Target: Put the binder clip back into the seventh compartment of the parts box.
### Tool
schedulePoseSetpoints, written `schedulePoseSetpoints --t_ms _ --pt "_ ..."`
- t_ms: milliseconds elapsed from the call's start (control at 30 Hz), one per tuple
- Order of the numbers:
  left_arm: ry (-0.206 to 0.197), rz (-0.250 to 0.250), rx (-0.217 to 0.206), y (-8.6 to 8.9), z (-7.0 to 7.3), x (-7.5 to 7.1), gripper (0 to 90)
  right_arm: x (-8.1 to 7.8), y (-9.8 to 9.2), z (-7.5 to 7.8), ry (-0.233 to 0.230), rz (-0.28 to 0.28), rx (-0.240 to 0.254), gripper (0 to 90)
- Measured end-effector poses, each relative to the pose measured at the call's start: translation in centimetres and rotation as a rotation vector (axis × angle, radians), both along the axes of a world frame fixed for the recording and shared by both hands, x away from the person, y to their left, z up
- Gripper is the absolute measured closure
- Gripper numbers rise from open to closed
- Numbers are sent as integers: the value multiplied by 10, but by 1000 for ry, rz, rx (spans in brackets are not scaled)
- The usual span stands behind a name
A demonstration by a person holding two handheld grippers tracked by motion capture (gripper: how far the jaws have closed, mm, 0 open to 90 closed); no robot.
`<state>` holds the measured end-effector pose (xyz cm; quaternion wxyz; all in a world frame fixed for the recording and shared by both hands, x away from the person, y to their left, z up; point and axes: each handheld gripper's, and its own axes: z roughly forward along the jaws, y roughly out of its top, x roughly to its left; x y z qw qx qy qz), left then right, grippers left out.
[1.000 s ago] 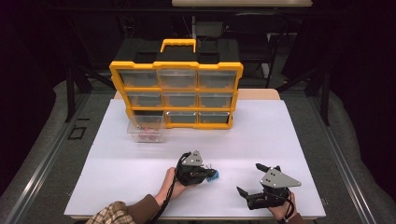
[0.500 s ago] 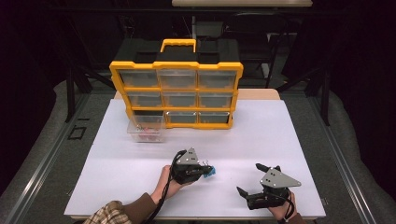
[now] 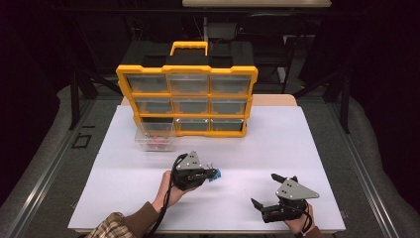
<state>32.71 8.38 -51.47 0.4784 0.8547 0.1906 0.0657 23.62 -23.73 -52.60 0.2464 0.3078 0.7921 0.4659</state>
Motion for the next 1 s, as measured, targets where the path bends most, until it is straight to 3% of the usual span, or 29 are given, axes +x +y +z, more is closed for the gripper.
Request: schedulePoseSetpoints --t_ms 1000 --pt "-51 127 -78 43 25 18 890 1 0 0 2 0 -3 0"
